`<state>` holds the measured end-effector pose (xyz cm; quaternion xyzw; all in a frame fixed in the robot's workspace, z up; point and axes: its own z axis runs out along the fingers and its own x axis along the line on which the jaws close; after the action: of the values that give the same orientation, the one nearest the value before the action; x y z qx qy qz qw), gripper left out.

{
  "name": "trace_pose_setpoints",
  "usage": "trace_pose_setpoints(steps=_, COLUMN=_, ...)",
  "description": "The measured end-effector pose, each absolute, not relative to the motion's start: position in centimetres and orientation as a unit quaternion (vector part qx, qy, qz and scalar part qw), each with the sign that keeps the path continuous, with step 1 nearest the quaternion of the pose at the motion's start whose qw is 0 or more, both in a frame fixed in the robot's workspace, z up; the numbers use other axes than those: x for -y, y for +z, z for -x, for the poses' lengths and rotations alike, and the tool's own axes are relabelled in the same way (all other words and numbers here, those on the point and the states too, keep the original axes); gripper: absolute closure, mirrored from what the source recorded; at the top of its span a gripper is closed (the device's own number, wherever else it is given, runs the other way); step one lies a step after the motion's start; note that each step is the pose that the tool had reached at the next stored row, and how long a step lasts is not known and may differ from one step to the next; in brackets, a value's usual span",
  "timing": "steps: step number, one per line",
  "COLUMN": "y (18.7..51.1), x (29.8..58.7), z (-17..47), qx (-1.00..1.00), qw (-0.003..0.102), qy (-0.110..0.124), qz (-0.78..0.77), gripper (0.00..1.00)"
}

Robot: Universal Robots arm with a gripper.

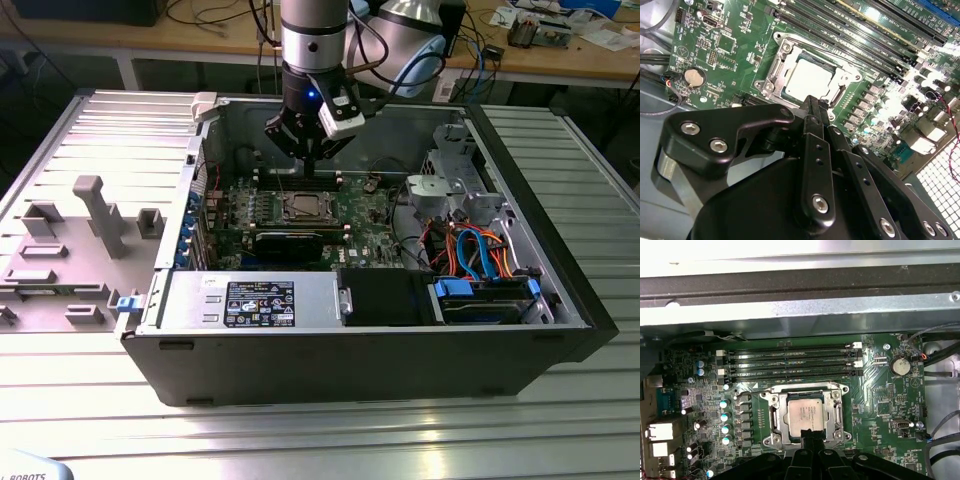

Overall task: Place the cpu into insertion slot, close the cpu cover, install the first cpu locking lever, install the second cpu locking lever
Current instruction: 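Install the first cpu locking lever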

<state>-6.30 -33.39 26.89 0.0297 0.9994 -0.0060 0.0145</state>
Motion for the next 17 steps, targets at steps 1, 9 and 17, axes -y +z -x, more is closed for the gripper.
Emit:
trace_pose_setpoints(steps=1, y=26.9, x=33.4, z=6.3, qx=-0.999, qw=0.014, qy=-0.006, qz=-0.030, gripper=0.89)
trace_pose_setpoints(steps=9, y=26.9, x=33.4, z=7.1, qx=-0.999, qw=0.014, qy=-0.005, qz=-0.030, gripper=0.89)
trace_pose_setpoints(steps=17, y=26.9, x=33.4, z=7.5, qx=-1.000, qw=0.014, qy=-0.005, qz=-0.012, gripper=0.89)
